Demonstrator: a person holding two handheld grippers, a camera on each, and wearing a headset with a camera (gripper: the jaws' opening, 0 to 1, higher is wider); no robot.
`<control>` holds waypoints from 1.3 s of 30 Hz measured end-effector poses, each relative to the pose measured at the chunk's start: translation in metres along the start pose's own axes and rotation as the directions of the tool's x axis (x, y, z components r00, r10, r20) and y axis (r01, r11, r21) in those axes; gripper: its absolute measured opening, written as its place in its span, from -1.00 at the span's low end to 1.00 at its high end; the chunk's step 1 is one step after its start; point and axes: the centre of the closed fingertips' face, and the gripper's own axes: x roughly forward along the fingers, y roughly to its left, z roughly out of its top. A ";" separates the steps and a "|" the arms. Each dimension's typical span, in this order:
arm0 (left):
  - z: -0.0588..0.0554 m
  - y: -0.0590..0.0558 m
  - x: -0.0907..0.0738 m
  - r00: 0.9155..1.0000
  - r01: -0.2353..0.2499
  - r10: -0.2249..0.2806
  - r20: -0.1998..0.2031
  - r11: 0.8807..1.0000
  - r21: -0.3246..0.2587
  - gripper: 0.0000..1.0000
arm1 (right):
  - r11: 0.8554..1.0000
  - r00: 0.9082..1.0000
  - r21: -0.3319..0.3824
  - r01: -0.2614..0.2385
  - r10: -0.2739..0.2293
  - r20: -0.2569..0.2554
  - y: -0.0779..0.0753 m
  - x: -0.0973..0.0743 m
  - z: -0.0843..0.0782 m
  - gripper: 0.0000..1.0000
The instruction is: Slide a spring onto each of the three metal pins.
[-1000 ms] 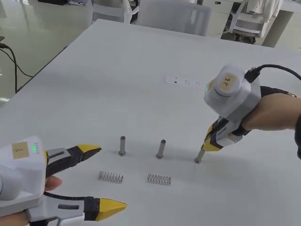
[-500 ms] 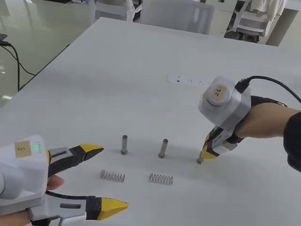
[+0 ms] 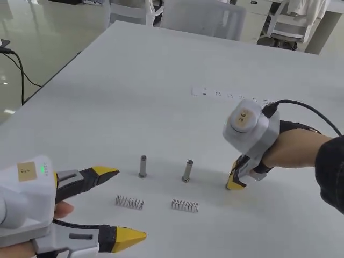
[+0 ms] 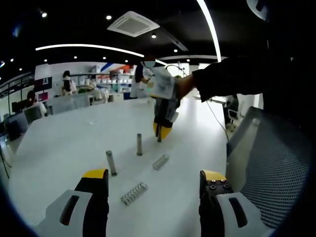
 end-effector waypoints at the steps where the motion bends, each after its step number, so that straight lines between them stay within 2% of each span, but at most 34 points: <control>1: 0.000 0.000 0.000 1.000 0.000 0.000 0.001 1.000 0.000 0.42 | 1.000 1.000 0.000 0.000 0.000 -0.002 0.001 0.001 -0.001 -0.82; 8: 0.001 0.000 0.000 1.000 0.001 -0.001 0.001 1.000 0.000 0.41 | 1.000 1.000 0.004 -0.001 0.001 0.002 0.002 0.004 -0.001 -0.80; 17: 0.001 -0.002 0.000 1.000 0.003 -0.003 -0.001 1.000 -0.001 0.41 | 1.000 1.000 0.015 0.003 -0.003 0.006 0.003 0.007 -0.007 -0.59; 26: 0.001 -0.002 0.000 1.000 0.004 -0.004 0.002 1.000 -0.003 0.41 | 0.999 1.000 0.047 0.003 -0.004 0.019 0.007 0.004 -0.014 -0.56; 39: 0.004 -0.004 0.001 1.000 0.010 -0.010 0.006 1.000 0.003 0.40 | 0.997 1.000 0.076 -0.006 0.004 0.024 0.025 0.001 -0.025 -0.57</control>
